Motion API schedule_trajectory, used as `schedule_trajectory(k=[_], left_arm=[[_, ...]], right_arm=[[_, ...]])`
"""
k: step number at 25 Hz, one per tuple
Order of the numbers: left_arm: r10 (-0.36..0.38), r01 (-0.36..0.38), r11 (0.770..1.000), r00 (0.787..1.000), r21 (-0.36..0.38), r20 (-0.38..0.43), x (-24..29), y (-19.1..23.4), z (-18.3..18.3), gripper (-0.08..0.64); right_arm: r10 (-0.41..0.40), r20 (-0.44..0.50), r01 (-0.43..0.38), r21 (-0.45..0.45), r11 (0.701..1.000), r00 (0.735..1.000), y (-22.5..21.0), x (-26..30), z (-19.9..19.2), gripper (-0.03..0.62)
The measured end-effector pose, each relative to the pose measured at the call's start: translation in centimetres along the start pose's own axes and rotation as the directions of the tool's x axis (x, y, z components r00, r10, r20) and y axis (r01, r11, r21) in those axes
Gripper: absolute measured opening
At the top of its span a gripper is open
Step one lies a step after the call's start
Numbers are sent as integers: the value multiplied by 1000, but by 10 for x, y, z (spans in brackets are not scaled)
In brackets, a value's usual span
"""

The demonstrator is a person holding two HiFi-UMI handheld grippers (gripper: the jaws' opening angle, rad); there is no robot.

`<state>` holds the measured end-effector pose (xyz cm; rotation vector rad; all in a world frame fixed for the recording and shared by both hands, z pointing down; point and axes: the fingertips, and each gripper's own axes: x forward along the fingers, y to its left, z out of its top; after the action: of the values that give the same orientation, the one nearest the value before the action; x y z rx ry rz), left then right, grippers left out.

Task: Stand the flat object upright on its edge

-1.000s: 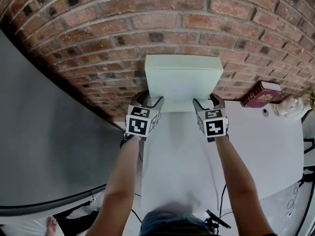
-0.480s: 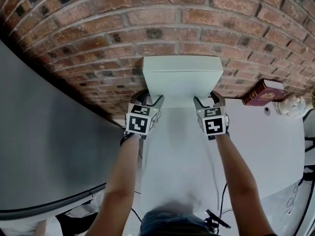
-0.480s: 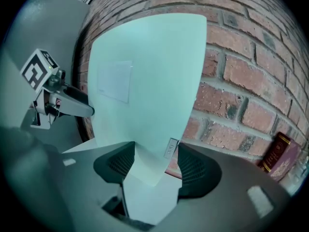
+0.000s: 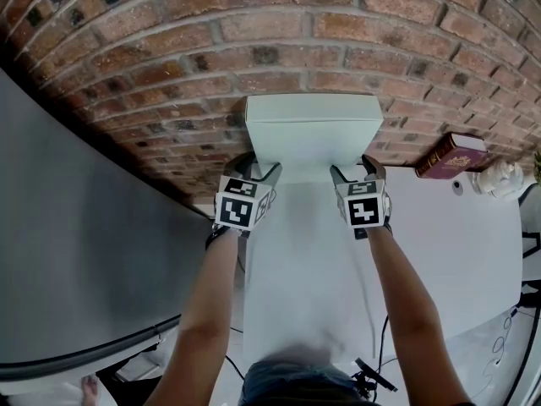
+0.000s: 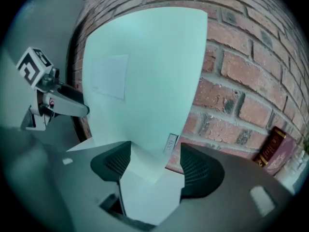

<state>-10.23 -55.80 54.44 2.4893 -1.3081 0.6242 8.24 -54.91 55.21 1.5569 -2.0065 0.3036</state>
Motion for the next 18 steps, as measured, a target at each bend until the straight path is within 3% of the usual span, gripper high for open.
schedule_trajectory(k=[3,18], left_arm=[[1,-1,1000,1000,-2,5,-2,0,2,259],[1,-2,1000,1000,8,27,-25,-8,6,276]], right_arm=[[-10,2,10,44,999,1000,-3,-3,-3,344],[-28,30,26,61,998,999,1,-32,-1,351]])
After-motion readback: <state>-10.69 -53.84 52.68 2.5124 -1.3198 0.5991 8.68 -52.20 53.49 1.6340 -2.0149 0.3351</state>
